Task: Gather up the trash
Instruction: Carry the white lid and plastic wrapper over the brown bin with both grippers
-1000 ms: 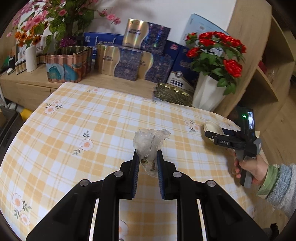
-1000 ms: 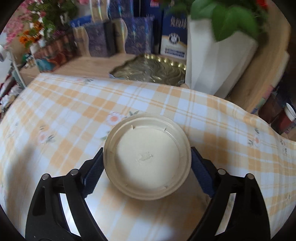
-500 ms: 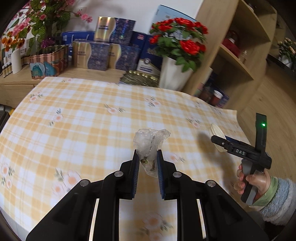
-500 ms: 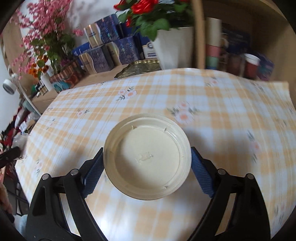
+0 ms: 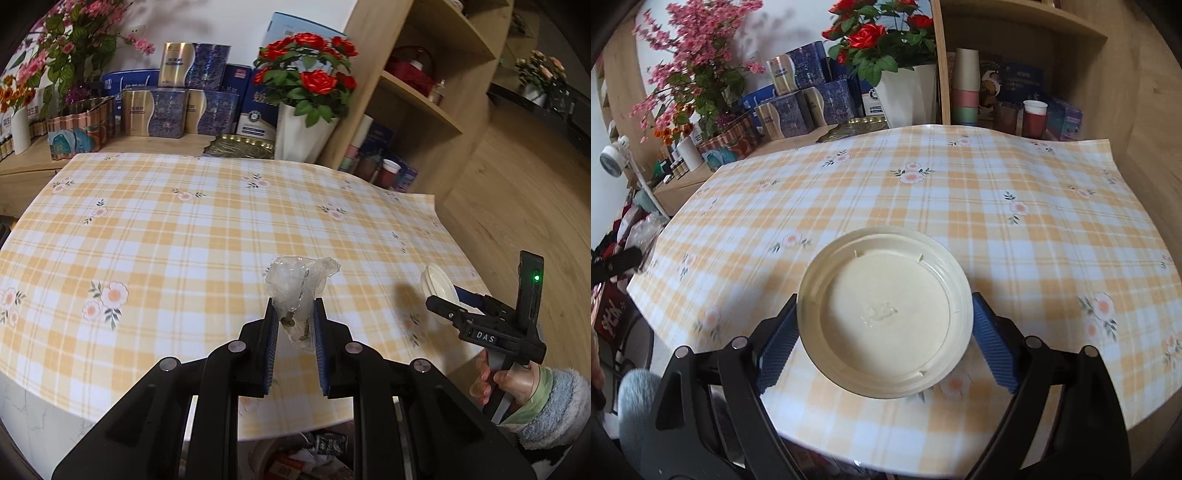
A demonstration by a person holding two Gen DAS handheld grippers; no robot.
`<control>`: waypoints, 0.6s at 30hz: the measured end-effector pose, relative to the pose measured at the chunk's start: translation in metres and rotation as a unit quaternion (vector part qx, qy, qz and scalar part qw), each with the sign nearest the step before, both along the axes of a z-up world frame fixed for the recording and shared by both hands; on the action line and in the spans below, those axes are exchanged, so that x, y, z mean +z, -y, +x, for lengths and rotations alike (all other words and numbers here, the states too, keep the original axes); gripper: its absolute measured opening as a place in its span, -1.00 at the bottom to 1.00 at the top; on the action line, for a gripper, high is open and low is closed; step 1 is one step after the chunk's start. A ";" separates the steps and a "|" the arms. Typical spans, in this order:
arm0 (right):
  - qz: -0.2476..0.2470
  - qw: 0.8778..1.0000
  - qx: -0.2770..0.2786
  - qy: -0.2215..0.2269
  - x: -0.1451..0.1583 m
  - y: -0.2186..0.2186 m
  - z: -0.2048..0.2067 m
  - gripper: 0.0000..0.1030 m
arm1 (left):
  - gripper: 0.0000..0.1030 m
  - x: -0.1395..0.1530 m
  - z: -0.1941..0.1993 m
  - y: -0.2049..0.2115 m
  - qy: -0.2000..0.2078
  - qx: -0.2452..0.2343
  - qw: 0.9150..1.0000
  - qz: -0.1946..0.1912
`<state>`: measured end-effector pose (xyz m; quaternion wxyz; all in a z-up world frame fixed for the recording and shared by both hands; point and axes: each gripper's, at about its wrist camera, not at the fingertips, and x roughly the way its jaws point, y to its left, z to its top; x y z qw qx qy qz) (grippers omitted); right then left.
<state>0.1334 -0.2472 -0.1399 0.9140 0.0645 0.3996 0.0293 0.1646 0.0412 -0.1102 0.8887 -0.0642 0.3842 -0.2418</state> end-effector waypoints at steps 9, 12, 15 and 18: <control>-0.031 0.999 0.031 0.025 0.010 -0.011 -0.061 0.68 | -0.65 -0.001 -0.054 0.014 0.014 -0.021 1.000 0.008; -0.032 0.998 0.036 0.028 0.009 -0.012 -0.077 0.68 | -0.65 -0.005 -0.070 0.018 0.014 -0.027 1.000 0.008; -0.032 0.998 0.041 0.031 0.007 -0.014 -0.090 0.68 | -0.65 -0.008 -0.083 0.021 0.018 -0.032 0.999 0.013; -0.034 0.998 0.045 0.031 0.001 -0.017 -0.104 0.68 | -0.65 -0.015 -0.098 0.024 0.018 -0.038 0.999 0.017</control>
